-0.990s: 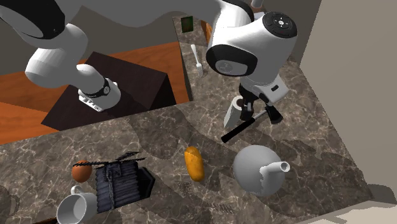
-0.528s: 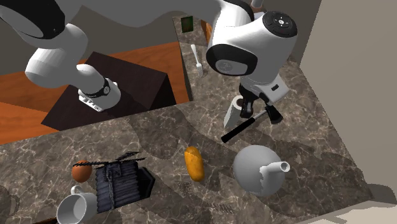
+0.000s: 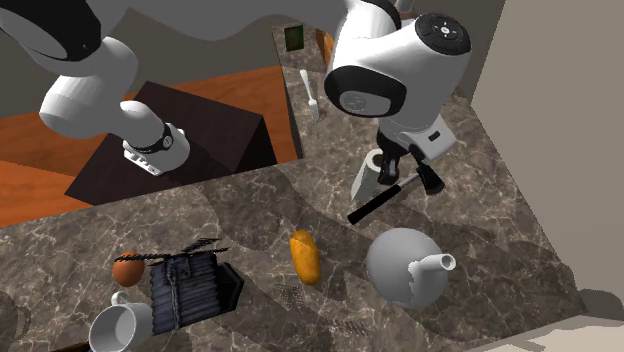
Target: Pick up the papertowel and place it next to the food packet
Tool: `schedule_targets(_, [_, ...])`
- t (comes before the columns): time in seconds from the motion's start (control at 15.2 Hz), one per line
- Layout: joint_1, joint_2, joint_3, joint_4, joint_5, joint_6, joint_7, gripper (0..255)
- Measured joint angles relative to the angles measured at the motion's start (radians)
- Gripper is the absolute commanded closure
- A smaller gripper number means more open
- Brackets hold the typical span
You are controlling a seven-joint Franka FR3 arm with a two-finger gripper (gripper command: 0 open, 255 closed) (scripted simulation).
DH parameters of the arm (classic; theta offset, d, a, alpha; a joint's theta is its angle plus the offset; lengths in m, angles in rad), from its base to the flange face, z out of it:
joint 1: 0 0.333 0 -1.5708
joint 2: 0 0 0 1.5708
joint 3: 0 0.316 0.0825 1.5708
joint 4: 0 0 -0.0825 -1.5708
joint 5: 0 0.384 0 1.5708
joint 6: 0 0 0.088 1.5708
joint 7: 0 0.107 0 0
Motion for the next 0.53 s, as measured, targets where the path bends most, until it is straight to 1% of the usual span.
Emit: schedule_targets(0.53, [0.000, -0.023, 0.000, 0.071, 0.002, -0.094, -0.006, 255])
